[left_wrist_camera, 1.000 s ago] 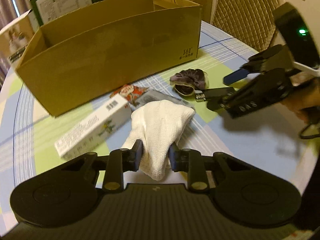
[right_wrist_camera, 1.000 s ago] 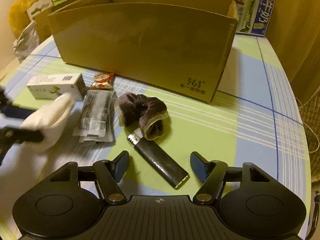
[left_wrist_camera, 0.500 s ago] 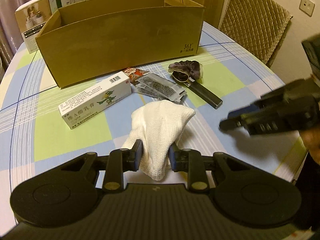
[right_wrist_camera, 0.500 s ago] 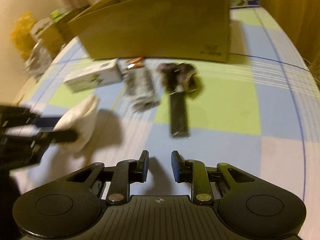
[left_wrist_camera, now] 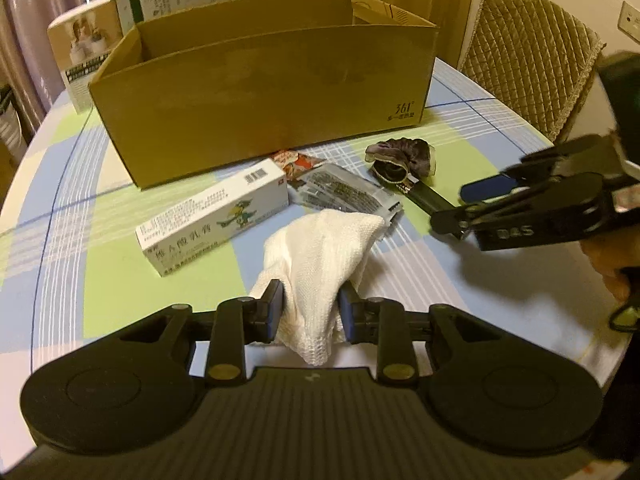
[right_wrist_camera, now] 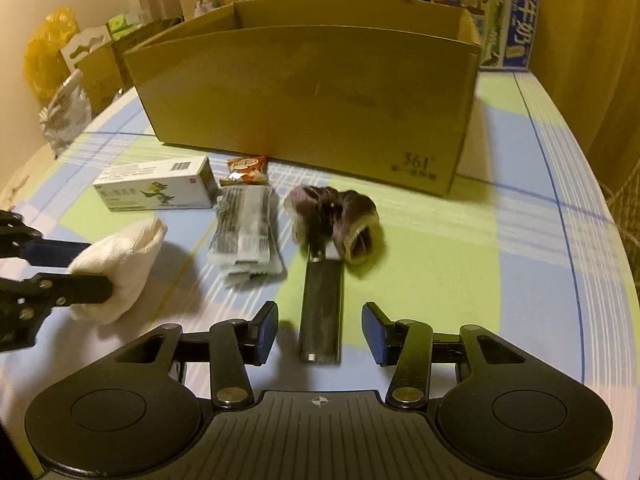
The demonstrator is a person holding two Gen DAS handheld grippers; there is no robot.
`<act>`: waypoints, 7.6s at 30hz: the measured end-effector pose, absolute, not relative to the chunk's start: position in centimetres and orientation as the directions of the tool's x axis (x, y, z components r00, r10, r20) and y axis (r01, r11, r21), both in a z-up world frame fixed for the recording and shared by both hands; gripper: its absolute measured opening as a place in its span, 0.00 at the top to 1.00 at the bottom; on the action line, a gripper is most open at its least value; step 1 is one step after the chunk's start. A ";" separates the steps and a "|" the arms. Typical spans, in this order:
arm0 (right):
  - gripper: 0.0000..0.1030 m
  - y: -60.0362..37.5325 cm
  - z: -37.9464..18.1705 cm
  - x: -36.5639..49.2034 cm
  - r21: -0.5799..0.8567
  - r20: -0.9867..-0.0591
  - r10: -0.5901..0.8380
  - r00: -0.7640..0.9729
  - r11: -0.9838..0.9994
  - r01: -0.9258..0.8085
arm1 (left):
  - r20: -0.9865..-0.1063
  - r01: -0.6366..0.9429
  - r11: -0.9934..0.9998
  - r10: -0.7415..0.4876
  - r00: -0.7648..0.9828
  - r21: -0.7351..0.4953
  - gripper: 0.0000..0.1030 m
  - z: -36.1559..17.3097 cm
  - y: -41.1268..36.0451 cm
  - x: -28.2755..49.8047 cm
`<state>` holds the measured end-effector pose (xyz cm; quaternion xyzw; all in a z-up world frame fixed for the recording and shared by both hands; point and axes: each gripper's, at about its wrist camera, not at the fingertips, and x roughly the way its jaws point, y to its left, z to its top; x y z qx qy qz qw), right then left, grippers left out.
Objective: Organize objects
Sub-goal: 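Grasp the white towel with the left tool while the right tool grasps the black lighter, then lift the towel and lighter up over the cardboard box with both tools, then open the left tool to drop the towel while the right tool drops the lighter into the box, then withdraw both tools from the cardboard box back over the table, then move both open tools toward the ointment box and seed packet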
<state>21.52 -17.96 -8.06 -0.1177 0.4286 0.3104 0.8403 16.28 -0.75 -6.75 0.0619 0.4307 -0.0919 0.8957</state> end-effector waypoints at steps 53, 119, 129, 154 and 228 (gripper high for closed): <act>0.82 -20.9 -0.7 12.3 0.158 -0.722 0.430 0.542 0.865 -0.476 | -0.765 0.094 0.995 -0.085 0.638 -0.033 0.72 -0.6 -0.1 10.9; 0.82 -11.0 5.6 37.4 0.200 -0.706 0.477 0.524 0.843 -0.499 | -0.742 0.057 0.998 -0.012 0.670 0.035 0.62 4.7 6.3 38.2; 0.82 -10.3 4.1 38.4 0.235 -0.707 0.496 0.504 0.837 -0.494 | -0.722 0.027 0.999 0.000 0.692 0.025 0.51 4.6 8.0 37.6; 0.22 -16.6 7.6 24.6 0.258 -0.652 0.515 0.557 0.841 -0.475 | -0.684 -0.011 0.999 -0.018 0.729 -0.038 0.17 8.4 6.2 20.9; 0.02 -21.9 5.5 8.7 0.253 -0.718 0.475 0.509 0.859 -0.446 | -0.730 0.012 0.999 -0.042 0.682 -0.047 0.01 6.1 2.8 6.9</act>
